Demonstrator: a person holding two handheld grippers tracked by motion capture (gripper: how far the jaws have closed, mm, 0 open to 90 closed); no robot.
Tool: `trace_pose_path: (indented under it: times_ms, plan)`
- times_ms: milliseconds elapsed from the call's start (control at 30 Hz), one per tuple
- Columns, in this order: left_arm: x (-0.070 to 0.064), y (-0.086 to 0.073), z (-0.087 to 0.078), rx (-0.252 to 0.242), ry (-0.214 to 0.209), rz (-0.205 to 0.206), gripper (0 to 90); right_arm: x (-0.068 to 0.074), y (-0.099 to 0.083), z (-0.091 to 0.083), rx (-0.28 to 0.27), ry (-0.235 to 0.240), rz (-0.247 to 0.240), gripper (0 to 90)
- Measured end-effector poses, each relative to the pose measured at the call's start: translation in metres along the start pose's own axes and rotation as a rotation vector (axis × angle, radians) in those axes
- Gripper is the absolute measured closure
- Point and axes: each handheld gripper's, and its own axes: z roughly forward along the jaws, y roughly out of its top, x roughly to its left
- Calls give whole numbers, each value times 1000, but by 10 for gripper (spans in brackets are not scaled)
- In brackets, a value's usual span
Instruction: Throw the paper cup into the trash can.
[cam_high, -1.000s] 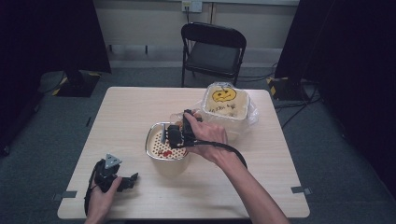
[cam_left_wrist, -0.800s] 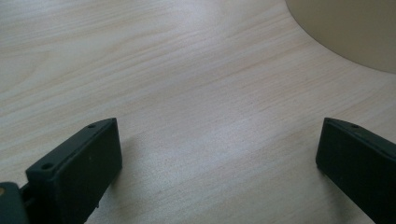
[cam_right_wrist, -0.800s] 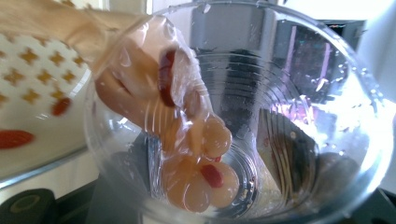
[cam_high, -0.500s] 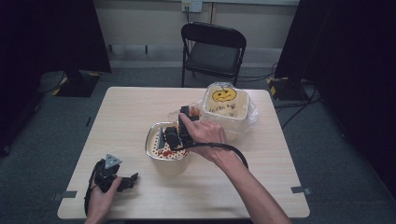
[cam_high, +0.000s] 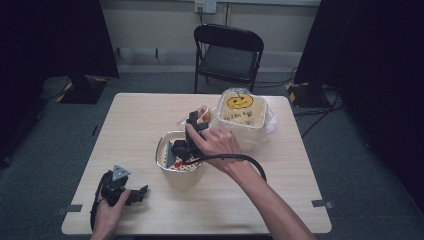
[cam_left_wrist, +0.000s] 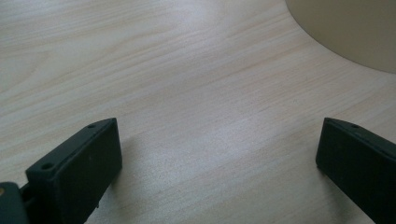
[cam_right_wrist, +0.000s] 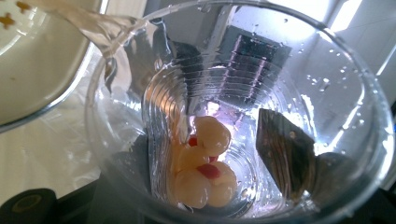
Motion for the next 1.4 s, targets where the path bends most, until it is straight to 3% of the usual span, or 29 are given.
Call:
trace_pose_path:
  times_ms: [67, 233, 400, 433, 533, 733, 900, 1267, 1300, 1400]
  plan:
    - [0, 0, 0, 0, 0, 0, 0, 1, 1, -1, 10, -49, -48, 475]
    - [0, 0, 0, -1, 0, 0, 0, 6, 3, 0, 38, -119, -180, 477]
    - [0, 0, 0, 0, 0, 0, 0, 10, 2, 2, 48, -169, -223, 478]
    - [0, 0, 0, -1, 0, -1, 0, 12, 1, 2, 63, -166, -217, 480]
    - [0, 0, 0, 0, 0, 0, 0, 16, 0, 4, 71, -175, -285, 481]
    - [0, 0, 0, -1, 0, 0, 0, 20, 0, 5, 78, -197, -329, 485]
    - [0, 0, 0, 0, 0, -1, 0, 14, 0, 4, 74, -195, -284, 486]
    - [0, 0, 0, 0, -1, 1, 0, 10, -2, 1, 66, -215, -283, 489]
    - [0, 0, 0, 0, 0, 0, 0, 9, -2, 1, 61, -208, -269, 488]
    - [0, 0, 0, 0, 0, 0, 0, 1, -5, 1, 24, -119, -81, 487]
